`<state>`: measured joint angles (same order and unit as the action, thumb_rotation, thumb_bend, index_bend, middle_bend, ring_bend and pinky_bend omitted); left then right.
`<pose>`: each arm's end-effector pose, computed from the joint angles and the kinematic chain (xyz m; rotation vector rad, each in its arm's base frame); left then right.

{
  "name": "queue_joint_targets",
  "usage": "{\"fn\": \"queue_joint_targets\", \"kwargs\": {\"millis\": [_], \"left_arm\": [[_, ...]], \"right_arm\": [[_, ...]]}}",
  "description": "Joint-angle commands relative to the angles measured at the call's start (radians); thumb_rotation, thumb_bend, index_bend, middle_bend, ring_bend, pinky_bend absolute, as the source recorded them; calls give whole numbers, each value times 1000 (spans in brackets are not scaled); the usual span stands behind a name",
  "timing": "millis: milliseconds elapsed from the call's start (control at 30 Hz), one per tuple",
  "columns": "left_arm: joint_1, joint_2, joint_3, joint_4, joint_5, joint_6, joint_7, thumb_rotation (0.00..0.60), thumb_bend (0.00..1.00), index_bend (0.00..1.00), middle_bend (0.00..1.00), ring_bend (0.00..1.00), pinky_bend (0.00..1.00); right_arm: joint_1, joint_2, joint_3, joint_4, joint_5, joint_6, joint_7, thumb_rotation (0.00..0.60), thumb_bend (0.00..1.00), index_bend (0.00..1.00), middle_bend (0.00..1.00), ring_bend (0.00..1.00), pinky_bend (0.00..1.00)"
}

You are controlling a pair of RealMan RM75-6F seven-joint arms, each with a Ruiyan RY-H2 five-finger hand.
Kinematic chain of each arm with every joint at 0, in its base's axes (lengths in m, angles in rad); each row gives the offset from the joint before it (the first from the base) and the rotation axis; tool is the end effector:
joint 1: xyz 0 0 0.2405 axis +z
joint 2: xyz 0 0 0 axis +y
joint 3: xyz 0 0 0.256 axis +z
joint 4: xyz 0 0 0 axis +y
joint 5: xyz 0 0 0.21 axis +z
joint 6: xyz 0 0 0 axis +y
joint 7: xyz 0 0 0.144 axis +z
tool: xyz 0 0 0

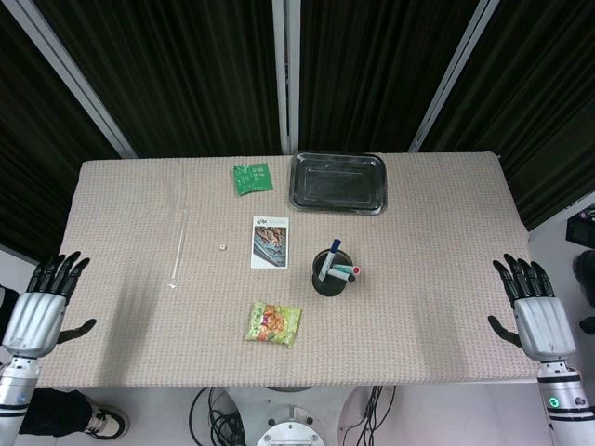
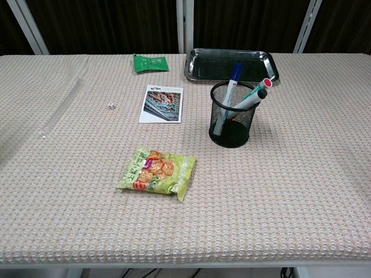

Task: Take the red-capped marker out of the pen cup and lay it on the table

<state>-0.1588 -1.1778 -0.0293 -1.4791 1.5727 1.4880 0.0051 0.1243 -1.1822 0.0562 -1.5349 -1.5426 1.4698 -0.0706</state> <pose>-0.3100 0.2015 0.1460 -1.5132 -0.7756 -0.9250 -0.3080 -0.1953 0.1423 1.4691 -0.8016 0.8885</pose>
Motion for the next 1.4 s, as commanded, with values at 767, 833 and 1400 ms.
{"fn": "queue_joint_targets", "kwargs": {"millis": [767, 833, 1400], "left_arm": [[1, 11, 3, -10, -36, -34, 5, 600, 124, 66, 0, 0, 15], [1, 12, 2, -8, -38, -36, 1, 600, 124, 66, 0, 0, 15], [3, 6, 1, 15, -44, -39, -21, 600, 124, 66, 0, 0, 15]], "right_arm": [[377, -166, 118, -141, 31, -376, -361, 600, 176, 126, 0, 0, 0], [385, -182, 117, -138, 37, -375, -382, 600, 176, 162, 0, 0, 0], [424, -264, 107, -65, 72, -354, -427, 600, 180, 315, 0, 0, 0]]}}
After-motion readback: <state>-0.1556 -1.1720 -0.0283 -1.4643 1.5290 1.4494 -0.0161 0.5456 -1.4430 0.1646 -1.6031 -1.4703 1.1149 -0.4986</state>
